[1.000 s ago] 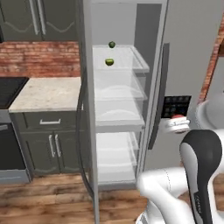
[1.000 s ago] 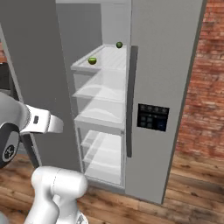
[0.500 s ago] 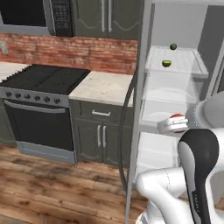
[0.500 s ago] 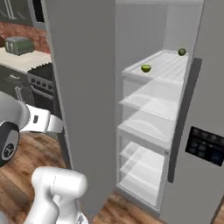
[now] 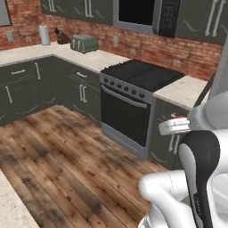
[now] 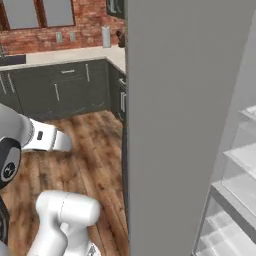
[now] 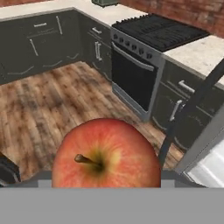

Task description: Pick up the apple and kiwi from the fridge and place one fruit on each plate on the dining counter.

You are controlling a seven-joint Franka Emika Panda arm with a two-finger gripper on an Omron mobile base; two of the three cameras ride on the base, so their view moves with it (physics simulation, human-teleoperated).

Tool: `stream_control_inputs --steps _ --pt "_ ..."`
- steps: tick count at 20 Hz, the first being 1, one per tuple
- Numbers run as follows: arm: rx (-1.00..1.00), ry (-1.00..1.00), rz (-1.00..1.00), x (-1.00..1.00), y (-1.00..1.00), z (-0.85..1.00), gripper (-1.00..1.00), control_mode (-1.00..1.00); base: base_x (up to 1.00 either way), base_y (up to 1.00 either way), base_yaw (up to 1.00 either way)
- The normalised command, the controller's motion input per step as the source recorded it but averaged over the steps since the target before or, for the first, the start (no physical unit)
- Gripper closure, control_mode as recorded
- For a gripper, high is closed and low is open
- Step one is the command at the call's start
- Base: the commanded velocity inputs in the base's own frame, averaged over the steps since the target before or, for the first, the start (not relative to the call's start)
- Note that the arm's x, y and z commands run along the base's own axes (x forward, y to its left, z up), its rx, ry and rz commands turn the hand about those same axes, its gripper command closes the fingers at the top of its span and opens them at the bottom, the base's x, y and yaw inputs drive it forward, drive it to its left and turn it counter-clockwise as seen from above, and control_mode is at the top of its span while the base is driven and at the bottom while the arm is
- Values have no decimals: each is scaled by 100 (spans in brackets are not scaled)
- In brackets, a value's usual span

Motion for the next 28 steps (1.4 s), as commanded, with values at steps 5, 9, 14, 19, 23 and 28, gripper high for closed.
stream_control_inputs --steps 5,9,14,19,23,28 --pt "0 0 0 0 0 0 100 100 -23 27 91" --pt "0 0 0 0 0 0 100 100 -34 39 86" --pt "0 0 0 0 0 0 100 100 -55 45 78" --pt "0 0 0 0 0 0 100 100 -21 26 45" --pt "0 0 0 0 0 0 100 100 -18 19 34" --pt "0 0 0 0 0 0 100 100 100 -20 3"
